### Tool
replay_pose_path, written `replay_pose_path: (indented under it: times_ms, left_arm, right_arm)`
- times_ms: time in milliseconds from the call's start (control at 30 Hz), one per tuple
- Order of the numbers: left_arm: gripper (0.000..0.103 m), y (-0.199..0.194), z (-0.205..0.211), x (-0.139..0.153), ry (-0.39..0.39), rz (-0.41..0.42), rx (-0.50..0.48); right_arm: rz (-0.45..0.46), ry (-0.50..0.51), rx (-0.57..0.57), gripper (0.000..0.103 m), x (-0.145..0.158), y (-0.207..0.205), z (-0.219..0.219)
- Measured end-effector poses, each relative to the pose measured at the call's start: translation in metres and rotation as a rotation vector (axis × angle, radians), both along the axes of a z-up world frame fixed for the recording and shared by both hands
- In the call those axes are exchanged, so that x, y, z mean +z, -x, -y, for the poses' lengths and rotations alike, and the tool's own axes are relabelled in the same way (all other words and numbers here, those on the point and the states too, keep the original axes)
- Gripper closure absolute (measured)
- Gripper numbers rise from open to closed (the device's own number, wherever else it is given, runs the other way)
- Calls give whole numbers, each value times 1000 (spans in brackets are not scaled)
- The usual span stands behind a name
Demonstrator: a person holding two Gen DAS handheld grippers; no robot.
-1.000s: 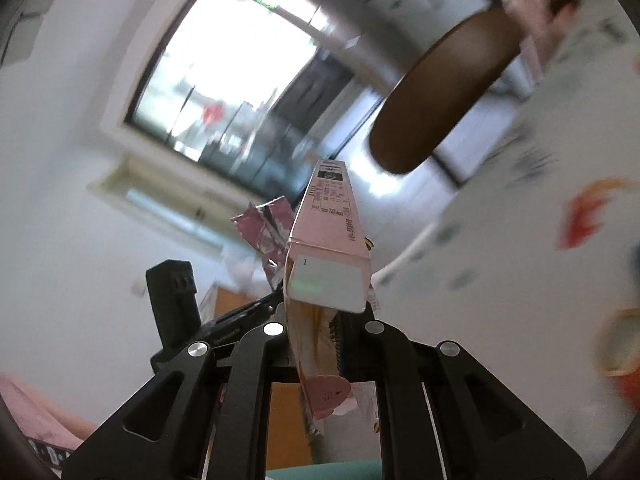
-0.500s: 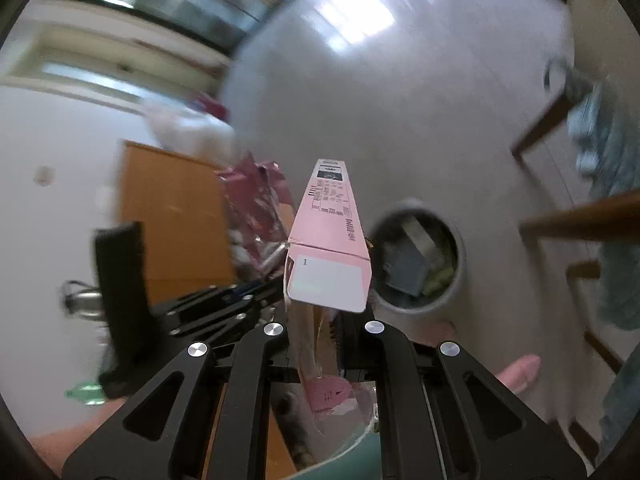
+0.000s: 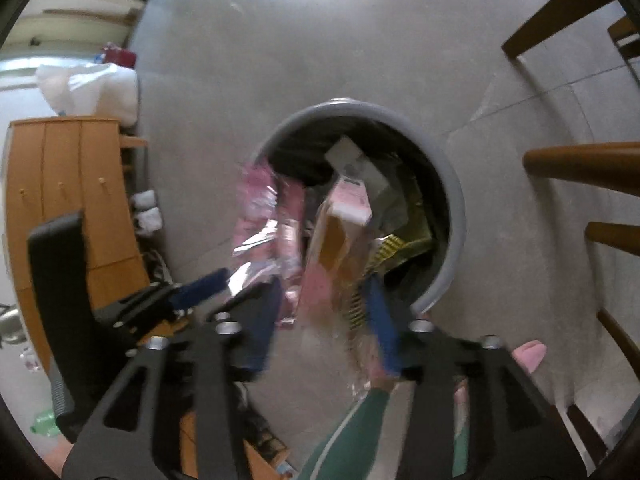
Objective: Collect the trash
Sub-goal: 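Carry wrapper and Pretz box to the bin and open both grippers, then move both grippers back over the table toward the remaining items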
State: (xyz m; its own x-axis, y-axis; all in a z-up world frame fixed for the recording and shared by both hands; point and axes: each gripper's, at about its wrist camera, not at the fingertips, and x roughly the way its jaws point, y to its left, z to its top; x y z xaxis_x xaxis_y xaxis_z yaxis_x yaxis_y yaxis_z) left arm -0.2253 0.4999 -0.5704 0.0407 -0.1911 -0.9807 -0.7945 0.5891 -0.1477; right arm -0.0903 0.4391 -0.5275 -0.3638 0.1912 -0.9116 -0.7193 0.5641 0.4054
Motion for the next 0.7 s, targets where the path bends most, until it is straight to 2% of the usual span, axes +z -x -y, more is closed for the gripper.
replay_pose_path:
  times_ms: [33,100,167,233,367,500,533,600,700]
  left_arm:
    - [50,4,-3,9,-15,8,19]
    - [50,13,-2,20,-27,24,37]
    - [50,17,2,45,-38,47,50]
    - [50,26,3,77,-71,71,50]
    - [46,37,7,146,-116,115,74]
    - [46,40,20,231,-159,172,82]
    - [43,36,23,244,-165,177,75]
    - [41,25,35,294,-195,215,45]
    - [30,-5,54,353,-246,279,-31]
  right_arm:
    - [8,-8,-4,47,7,-2,0]
    - [20,-31,-9,44,25,-3,5]
    - [27,-63,-8,44,45,-3,9]
    - [32,-109,12,44,77,-3,12]
    - [18,-238,33,44,160,5,23]
    - [46,-424,32,44,273,8,50]
    - [53,-470,28,44,299,7,60]
    - [86,-552,4,44,352,-3,88]
    - [164,-617,-68,41,411,-23,134]
